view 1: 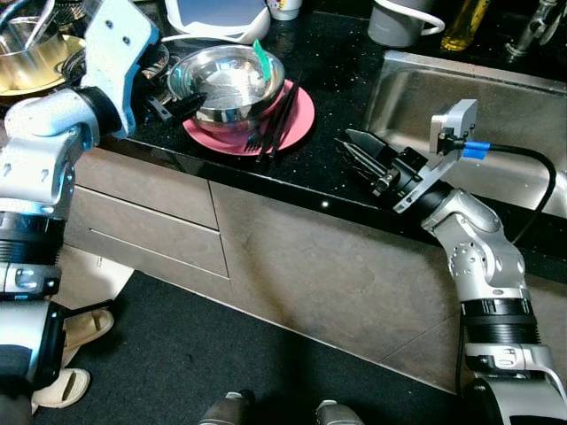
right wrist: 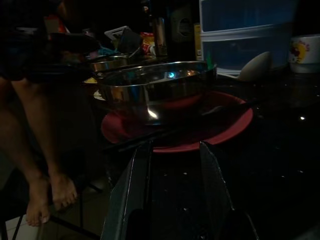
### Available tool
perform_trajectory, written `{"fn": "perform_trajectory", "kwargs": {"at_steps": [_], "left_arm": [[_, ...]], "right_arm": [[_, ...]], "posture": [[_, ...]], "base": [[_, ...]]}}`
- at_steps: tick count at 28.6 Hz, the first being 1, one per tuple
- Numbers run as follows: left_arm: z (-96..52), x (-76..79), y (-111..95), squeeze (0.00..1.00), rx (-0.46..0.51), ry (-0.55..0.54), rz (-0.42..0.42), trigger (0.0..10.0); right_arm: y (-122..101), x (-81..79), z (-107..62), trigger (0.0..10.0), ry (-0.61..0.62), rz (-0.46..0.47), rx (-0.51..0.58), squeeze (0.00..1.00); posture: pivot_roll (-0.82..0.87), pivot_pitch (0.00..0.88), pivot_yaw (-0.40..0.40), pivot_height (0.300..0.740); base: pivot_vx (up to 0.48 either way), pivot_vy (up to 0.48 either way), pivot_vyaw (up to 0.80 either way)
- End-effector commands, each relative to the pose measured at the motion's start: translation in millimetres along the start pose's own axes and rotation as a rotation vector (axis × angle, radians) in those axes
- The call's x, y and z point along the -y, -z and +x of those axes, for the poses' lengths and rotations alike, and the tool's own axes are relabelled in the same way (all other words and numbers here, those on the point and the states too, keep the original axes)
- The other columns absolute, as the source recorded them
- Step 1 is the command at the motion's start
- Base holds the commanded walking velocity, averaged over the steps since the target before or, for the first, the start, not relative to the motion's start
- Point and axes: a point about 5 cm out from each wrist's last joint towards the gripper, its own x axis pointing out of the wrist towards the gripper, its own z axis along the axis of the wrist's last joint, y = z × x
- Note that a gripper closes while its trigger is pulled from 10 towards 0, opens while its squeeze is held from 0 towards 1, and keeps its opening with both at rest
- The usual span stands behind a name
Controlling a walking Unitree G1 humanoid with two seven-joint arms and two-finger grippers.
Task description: Kitchen organization
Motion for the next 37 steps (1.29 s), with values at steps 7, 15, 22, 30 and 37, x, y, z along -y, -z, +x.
{"fn": "perform_trajectory", "kwargs": {"at_steps": [7, 15, 22, 30, 37], "left_arm": [[11.9, 4.3, 12, 0.00, -0.049, 0.275, 0.009, 10.0], [16.7, 5.5, 12, 0.00, -0.036, 0.342, 0.003, 10.0], [17.7, 3.3, 17, 0.00, -0.075, 0.370, 0.002, 10.0], [14.2, -0.1, 27, 0.00, -0.147, 0.376, -0.004, 0.0], [13.2, -6.0, 24, 0.00, -0.145, 0.349, 0.004, 0.0]], "right_arm": [[-6, -2.8, -5.8, 10.0, -0.018, -0.022, 0.001, 0.00], [-8, -4.2, -6.8, 10.0, -0.021, -0.023, 0.001, 0.00], [-10, -4.7, -9.6, 10.0, -0.020, -0.027, -0.004, 0.00], [-11, -5.2, -11.4, 10.0, -0.013, -0.028, -0.011, 0.00], [-10, -6.2, -10.3, 10.0, -0.014, -0.025, -0.011, 0.00]], "posture": [[-0.02, 0.181, -0.026, 0.740], [-0.03, 0.190, -0.027, 0.740], [-0.04, 0.198, -0.028, 0.740], [-0.05, 0.197, -0.027, 0.740], [-0.05, 0.185, -0.027, 0.740]], "base": [[0.000, 0.000, 0.00], [0.000, 0.000, 0.00], [0.000, 0.000, 0.00], [0.000, 0.000, 0.00], [0.000, 0.000, 0.00]]}}
